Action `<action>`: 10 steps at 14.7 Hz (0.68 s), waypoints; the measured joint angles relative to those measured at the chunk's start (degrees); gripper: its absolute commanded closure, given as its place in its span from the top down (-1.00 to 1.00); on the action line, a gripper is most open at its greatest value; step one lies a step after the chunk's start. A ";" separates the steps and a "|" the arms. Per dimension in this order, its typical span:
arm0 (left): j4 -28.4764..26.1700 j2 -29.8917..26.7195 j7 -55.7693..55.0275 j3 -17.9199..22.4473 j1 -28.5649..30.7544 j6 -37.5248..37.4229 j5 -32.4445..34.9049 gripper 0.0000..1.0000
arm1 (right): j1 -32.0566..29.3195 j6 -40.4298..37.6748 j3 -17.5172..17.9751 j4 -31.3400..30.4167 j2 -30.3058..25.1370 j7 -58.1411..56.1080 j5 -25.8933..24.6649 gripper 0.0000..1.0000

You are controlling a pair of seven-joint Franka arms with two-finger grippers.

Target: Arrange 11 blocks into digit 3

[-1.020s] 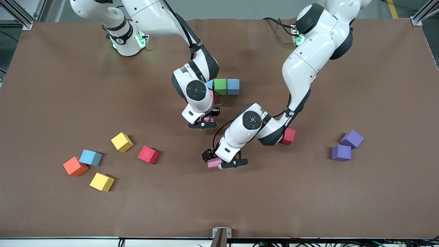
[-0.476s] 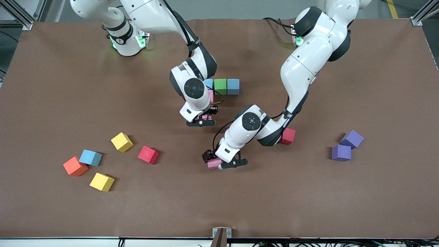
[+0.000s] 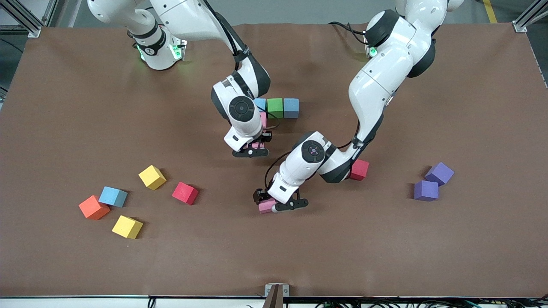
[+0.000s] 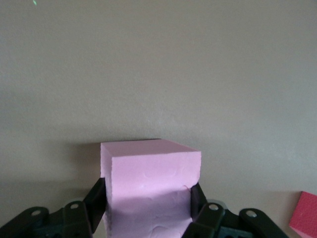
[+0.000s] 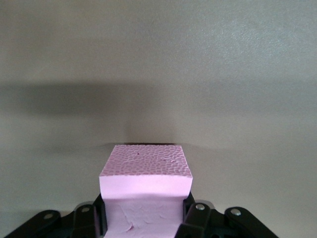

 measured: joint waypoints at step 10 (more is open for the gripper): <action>-1.51 -11.02 -14.25 0.36 3.52 -18.93 0.00 -0.32 | 0.65 -0.06 0.06 -0.15 0.00 0.00 0.00 -0.83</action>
